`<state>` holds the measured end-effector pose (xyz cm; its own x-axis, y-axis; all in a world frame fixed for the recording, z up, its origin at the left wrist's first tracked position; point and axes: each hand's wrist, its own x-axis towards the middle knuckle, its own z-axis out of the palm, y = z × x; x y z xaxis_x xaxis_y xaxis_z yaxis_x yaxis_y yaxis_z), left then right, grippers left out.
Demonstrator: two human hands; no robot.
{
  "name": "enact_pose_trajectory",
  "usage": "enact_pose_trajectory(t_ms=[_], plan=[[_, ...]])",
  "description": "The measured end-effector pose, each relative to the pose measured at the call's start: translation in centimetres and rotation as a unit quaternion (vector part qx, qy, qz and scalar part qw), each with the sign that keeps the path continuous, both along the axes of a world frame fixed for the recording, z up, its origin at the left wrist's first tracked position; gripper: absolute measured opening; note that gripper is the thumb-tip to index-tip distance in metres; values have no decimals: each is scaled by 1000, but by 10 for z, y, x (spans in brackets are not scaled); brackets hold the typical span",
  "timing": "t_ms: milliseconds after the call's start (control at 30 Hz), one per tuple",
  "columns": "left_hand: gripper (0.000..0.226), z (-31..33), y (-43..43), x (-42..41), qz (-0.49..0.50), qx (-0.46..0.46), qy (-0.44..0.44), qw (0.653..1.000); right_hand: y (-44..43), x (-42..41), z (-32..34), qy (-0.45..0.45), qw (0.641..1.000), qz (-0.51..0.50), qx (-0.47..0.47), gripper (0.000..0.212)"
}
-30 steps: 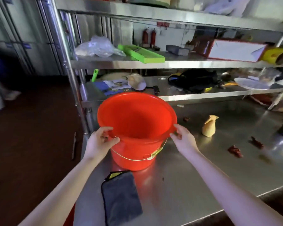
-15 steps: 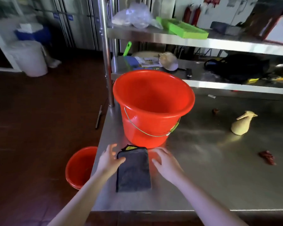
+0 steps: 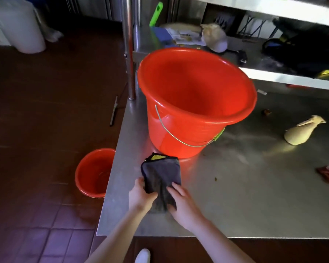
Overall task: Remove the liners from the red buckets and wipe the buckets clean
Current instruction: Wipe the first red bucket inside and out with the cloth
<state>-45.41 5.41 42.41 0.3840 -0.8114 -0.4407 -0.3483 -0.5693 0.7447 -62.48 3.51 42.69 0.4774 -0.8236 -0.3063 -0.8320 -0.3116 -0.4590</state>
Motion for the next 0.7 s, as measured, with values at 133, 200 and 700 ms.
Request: enact_pose_trajectory(t_ms=[133,200,700], plan=[[59,35,-2,-5,-50,-82,47,994,-5,-4,24,-51,998,8,-36,65],[60,59,1,-11,-58,-114,69,989,-9,-3,41,-96,994,0,-58,62],[59,249,50,-91,-92,-313,19,945,26,-72,164,-474,871,-5,-126,55]])
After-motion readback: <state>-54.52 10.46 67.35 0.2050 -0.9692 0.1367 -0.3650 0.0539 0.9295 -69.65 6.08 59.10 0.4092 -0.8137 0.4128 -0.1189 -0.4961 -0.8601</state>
